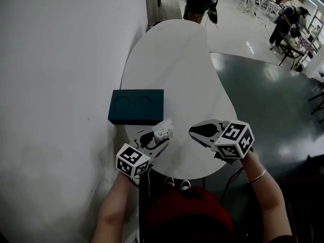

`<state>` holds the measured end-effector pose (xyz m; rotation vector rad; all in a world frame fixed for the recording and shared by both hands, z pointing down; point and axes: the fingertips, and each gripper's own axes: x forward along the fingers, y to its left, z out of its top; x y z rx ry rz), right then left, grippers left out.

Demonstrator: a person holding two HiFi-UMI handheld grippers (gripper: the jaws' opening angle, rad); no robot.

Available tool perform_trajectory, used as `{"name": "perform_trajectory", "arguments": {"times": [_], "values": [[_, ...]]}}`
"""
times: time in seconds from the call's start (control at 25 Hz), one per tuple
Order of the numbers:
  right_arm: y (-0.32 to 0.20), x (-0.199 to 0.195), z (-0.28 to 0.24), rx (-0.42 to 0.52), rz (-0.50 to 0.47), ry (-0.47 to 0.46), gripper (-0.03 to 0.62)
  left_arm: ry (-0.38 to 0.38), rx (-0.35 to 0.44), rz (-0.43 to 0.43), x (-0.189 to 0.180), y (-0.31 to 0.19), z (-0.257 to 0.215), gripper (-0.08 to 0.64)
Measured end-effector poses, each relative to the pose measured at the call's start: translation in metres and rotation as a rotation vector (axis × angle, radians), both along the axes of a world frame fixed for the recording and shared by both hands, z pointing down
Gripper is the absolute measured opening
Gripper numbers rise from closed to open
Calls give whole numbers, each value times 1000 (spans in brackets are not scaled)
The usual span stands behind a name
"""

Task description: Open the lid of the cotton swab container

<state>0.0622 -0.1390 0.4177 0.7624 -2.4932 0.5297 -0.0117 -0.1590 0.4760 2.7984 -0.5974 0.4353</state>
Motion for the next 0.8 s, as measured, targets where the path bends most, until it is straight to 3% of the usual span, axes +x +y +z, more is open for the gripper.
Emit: {"name": "perform_trajectory", "arguments": {"times": [0.24,0.8], "values": [[14,-3,15,-44,15,-19,35,-18,-7,75,7,-6,9,221],[23,0,36,-105,57,-23,35,-152,44,180,18,-11,39,221]]}}
